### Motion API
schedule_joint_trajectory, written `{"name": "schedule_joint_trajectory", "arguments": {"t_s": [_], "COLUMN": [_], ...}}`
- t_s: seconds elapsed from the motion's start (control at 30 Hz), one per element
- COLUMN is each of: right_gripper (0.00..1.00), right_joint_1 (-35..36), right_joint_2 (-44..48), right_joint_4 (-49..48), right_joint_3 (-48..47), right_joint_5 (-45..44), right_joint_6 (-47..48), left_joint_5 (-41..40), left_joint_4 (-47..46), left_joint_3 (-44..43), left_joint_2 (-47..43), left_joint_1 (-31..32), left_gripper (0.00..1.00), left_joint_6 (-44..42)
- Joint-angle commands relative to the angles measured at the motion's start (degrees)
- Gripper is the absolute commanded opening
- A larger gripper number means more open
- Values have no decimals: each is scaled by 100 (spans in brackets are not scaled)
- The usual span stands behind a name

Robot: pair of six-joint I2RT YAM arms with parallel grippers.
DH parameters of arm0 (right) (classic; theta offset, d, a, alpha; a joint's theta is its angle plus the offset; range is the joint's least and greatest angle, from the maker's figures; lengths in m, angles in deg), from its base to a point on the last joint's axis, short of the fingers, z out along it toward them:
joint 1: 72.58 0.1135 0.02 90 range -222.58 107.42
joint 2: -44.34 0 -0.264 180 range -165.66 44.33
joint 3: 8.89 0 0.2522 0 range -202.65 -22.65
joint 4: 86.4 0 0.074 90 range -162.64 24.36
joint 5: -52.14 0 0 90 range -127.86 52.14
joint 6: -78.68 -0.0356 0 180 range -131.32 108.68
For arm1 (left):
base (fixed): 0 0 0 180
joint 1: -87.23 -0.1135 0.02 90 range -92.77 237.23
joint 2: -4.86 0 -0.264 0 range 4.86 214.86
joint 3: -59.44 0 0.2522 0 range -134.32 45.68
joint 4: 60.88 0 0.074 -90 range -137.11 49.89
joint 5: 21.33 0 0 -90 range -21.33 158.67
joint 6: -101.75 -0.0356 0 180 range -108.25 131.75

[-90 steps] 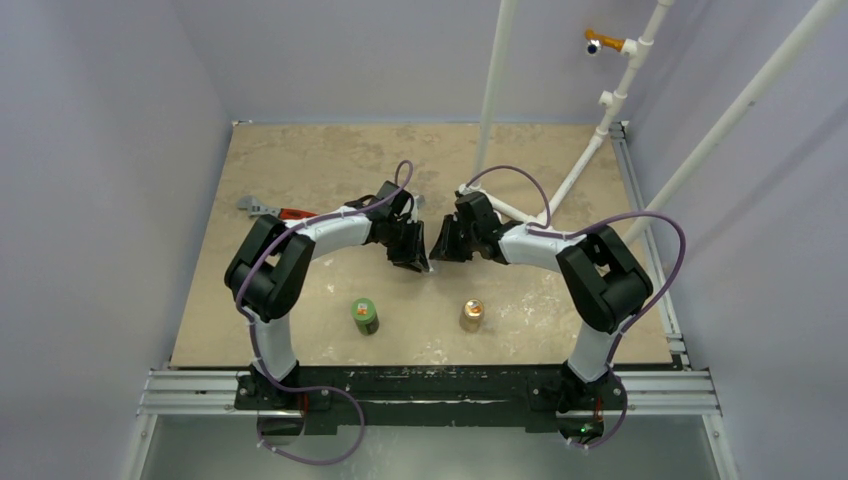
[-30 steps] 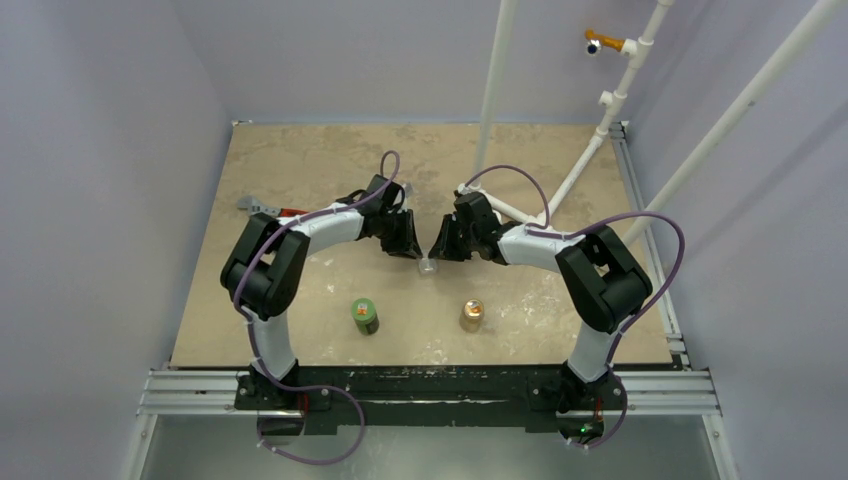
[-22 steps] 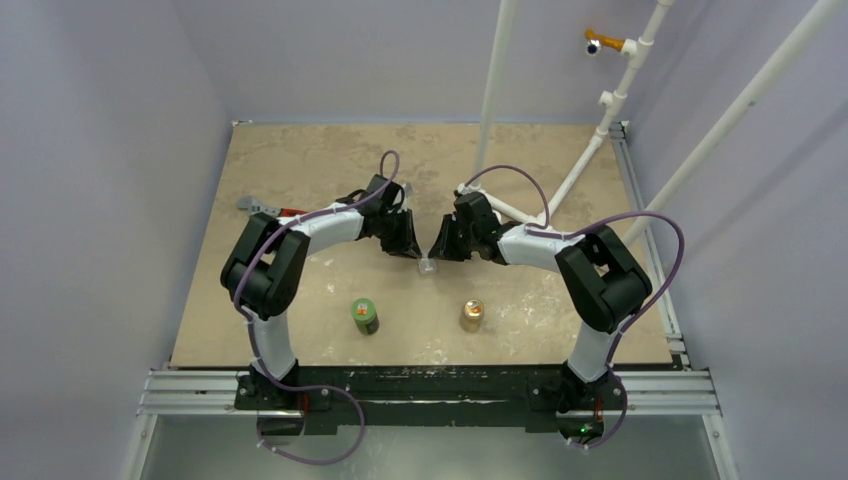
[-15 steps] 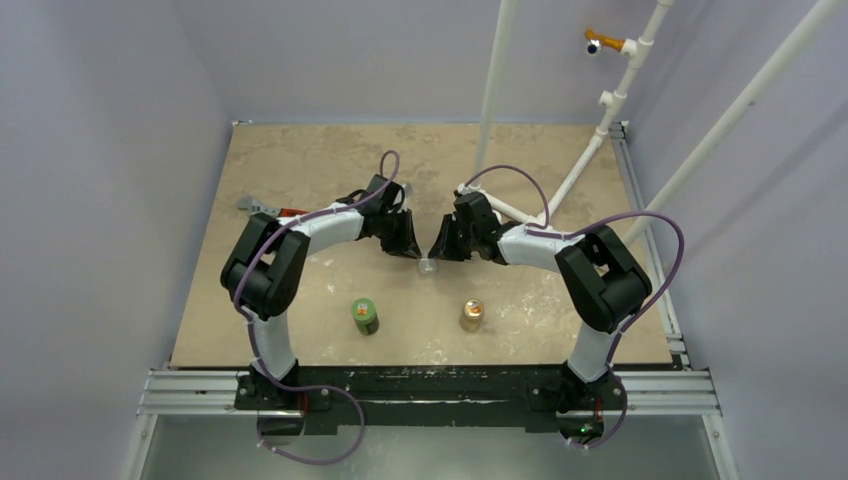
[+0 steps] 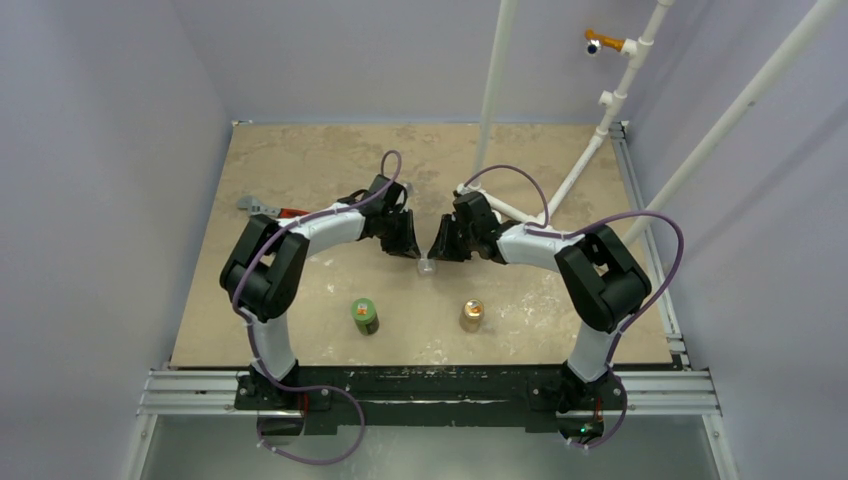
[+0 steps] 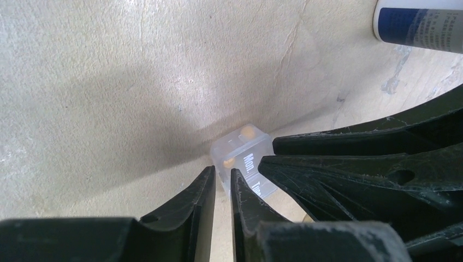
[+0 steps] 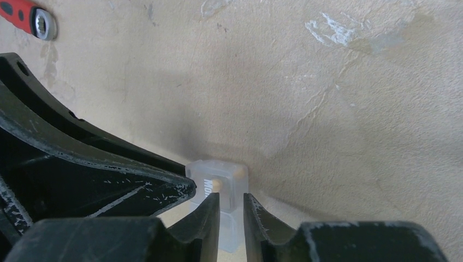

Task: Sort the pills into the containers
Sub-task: Close the pill container at the center of the board.

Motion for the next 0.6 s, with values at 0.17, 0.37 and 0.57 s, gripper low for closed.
{"name": "schedule_joint_trajectory", "arguments": {"t_s": [0.17,0.37,0.57], "right_gripper": [41,52,63], "right_joint_1": [67,255,766], "right_joint_2": [179,345,321], "right_joint_4": [899,1223,1519], "right_joint_3": [-544,-590,-694], "right_joint_5": [-363,-888,-1539], "right_joint_6": [254,308,321], "left_joint_5": [-70,59,311], "left_joint_4": [513,401,108], "left_joint_3": [-653,-350,130], "left_joint_2": [-525,-815,-1057], "left_joint_1": [-92,-330,-594], "left_gripper": [22,29,33], "left_joint_6": [-295,-225,-105]}}
